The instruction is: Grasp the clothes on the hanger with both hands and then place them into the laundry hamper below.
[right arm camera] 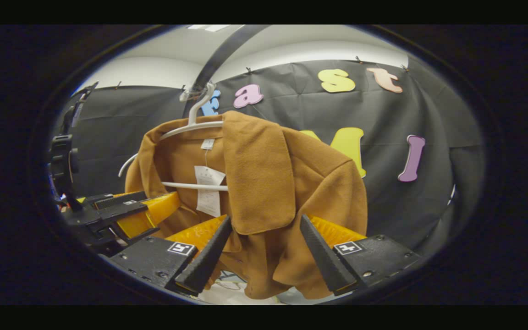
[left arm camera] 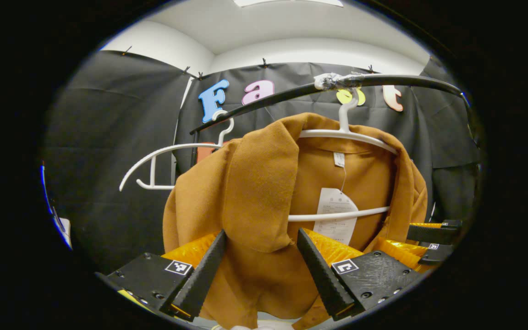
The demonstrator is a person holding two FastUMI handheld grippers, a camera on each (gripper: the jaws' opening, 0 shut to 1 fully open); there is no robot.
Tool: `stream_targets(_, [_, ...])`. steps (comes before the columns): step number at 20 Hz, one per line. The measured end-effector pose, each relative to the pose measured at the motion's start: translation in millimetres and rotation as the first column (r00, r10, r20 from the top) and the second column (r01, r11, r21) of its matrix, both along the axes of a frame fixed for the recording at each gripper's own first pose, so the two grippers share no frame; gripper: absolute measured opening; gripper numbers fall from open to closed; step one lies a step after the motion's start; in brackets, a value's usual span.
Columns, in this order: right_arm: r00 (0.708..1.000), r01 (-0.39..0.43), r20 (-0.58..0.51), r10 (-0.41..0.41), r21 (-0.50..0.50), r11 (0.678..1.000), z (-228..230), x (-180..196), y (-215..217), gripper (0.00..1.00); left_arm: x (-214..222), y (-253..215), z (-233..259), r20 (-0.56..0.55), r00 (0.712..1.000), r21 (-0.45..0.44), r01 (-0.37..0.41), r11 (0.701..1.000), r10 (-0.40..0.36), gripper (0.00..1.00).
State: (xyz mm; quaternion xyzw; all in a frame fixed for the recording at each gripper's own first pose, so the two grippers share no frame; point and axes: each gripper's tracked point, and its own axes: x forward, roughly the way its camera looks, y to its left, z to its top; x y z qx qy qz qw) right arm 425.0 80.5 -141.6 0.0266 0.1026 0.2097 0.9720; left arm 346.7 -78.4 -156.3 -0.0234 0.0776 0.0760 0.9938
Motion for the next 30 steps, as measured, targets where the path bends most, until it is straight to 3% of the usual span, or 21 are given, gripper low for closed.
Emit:
stream_targets(3, [1.000, -0.008, -0.008, 0.008, 0.016, 1.000, 0.5, 5.6, 3.9, 0.94, 1.8, 5.7, -3.0, -0.004, 1.000, 0.027, -0.013, 1.000, 0.013, 0.99])
stream_targets(4, [1.000, -0.004, -0.005, 0.004, 0.009, 1.000, -0.7, 7.8, 3.8, 0.92, 1.2, 7.7, -4.1, -0.006, 1.000, 0.033, -0.018, 0.999, 0.019, 0.95])
stream_targets(5, [1.000, 0.000, 0.000, 0.000, 0.002, 1.000, -2.0, 12.2, 6.3, 0.90, 1.0, 10.8, -5.9, -0.006, 1.000, 0.036, -0.028, 0.999, 0.028, 0.99])
stream_targets(7, [1.000, -0.005, -0.006, 0.005, 0.005, 1.000, -4.9, 17.2, 9.1, 0.85, 2.4, 16.2, -8.7, -0.010, 0.999, 0.034, -0.045, 0.998, 0.046, 0.96])
stream_targets(9, [1.000, -0.019, -0.016, 0.019, 0.015, 1.000, -5.9, 18.6, 12.0, 0.77, 6.4, 18.7, -9.7, -0.014, 0.999, 0.037, -0.049, 0.998, 0.049, 0.80])
stream_targets(12, [0.998, -0.051, -0.020, 0.052, 0.015, 0.999, -8.5, 19.2, 14.6, 0.63, 12.7, 15.9, -10.8, -0.022, 0.999, 0.036, -0.035, 0.999, 0.036, 0.80])
stream_targets(13, [0.998, -0.058, -0.020, 0.059, 0.022, 0.998, -7.4, 18.9, 15.0, 0.60, 14.3, 12.2, -13.0, -0.026, 1.000, 0.019, -0.015, 1.000, 0.015, 0.67])
stream_targets(15, [0.999, -0.053, -0.011, 0.053, 0.031, 0.998, -6.2, 22.1, 12.3, 0.42, 18.1, 8.2, -14.7, -0.031, 0.999, -0.019, 0.012, 1.000, -0.013, 0.41])
stream_targets(16, [0.999, -0.044, -0.005, 0.045, 0.033, 0.998, -5.4, 24.0, 9.8, 0.29, 19.6, 11.2, -15.3, -0.034, 0.999, -0.020, 0.004, 1.000, -0.005, 0.32])
stream_targets(17, [0.999, -0.049, -0.006, 0.050, 0.033, 0.998, -5.7, 25.2, 9.5, 0.22, 19.2, 16.3, -17.3, -0.040, 0.999, -0.018, -0.010, 1.000, 0.009, 0.23])
stream_targets(18, [0.998, -0.068, -0.011, 0.068, 0.037, 0.997, -7.4, 22.6, 11.5, 0.12, 18.6, 16.3, -18.1, -0.044, 0.999, -0.026, -0.005, 1.000, 0.004, 0.16])
stream_targets(19, [0.995, -0.091, -0.026, 0.092, 0.045, 0.995, -8.9, 20.2, 13.0, 0.09, 17.7, 13.8, -18.3, -0.050, 0.999, -0.032, 0.002, 0.999, -0.004, 0.09])
stream_targets(21, [0.986, -0.149, -0.062, 0.155, 0.087, 0.985, -11.9, 16.9, 16.8, 0.07, 13.6, 18.8, -17.3, -0.055, 0.998, -0.030, -0.012, 0.999, 0.010, 0.08])
stream_targets(25, [0.963, -0.231, -0.102, 0.250, 0.171, 0.958, -11.6, 20.6, 9.4, 0.06, 4.6, 17.5, -15.0, -0.071, 0.997, -0.041, 0.029, 0.999, -0.032, 0.05])
stream_targets(27, [0.937, -0.287, -0.128, 0.324, 0.244, 0.927, -9.8, 16.9, 8.8, 0.05, 0.1, 23.5, -12.5, -0.079, 0.996, -0.037, 0.043, 0.998, -0.046, 0.00])
stream_targets(29, [0.901, -0.351, -0.136, 0.413, 0.333, 0.875, -1.6, 10.3, 7.6, 0.05, -1.8, 28.4, -8.0, -0.082, 0.995, -0.067, 0.051, 0.996, -0.056, 0.05])
stream_targets(30, [0.873, -0.400, -0.119, 0.473, 0.383, 0.833, 6.6, 4.1, 8.2, 0.05, -2.3, 31.1, -4.9, -0.082, 0.995, -0.084, 0.054, 0.995, -0.061, 0.05])
